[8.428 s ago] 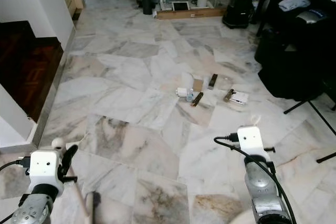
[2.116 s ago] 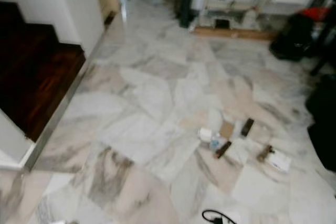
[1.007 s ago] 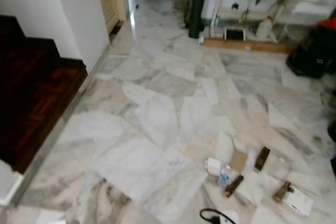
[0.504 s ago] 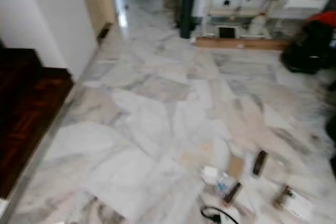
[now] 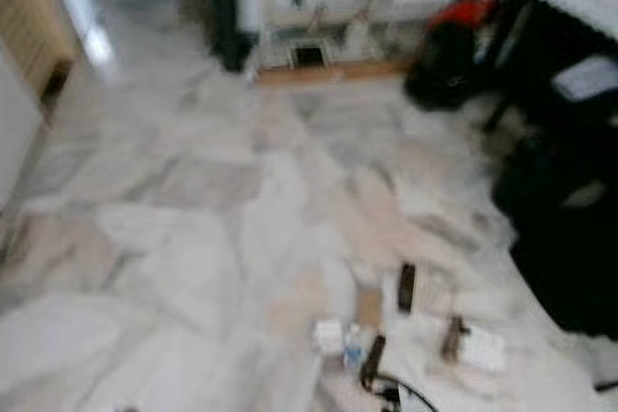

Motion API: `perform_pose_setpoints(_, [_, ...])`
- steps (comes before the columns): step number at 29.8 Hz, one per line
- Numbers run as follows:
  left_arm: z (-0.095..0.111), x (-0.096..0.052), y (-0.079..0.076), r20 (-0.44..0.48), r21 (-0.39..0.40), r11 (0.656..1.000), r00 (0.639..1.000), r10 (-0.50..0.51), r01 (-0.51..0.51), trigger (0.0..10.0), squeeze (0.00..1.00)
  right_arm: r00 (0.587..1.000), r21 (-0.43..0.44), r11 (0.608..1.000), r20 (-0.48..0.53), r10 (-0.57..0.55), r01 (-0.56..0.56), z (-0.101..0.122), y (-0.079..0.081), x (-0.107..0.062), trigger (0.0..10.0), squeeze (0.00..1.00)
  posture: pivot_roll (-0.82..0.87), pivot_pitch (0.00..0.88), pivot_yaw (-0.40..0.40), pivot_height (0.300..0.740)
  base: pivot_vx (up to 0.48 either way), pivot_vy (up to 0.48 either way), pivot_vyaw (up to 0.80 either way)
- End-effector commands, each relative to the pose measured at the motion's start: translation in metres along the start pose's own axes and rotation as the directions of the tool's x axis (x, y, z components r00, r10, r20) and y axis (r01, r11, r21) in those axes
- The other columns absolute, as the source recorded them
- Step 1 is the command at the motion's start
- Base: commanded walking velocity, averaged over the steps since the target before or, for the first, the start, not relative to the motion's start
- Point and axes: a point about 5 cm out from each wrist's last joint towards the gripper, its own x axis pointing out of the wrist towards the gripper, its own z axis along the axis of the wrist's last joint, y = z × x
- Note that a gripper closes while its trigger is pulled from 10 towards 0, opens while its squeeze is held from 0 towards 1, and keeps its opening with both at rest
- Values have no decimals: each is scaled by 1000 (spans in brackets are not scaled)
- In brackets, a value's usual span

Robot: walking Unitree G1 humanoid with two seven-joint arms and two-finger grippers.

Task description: Sweep floor

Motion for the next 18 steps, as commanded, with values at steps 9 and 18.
perform_pose_setpoints(9, [-11, 0, -11, -39, -9, 999, 999, -34, 34, 10000, 0, 999, 18, 1000, -35, -16, 16, -11, -4, -4, 10000, 0, 24, 91, -27, 740, 0, 0, -775])
perform_pose_setpoints(18, [-11, 0, -11, -48, -8, 999, 998, -32, 31, 10000, 0, 999, 20, 1000, -36, -16, 17, -11, -4, -4, 10000, 0, 24, 85, -25, 740, 0, 0, -763])
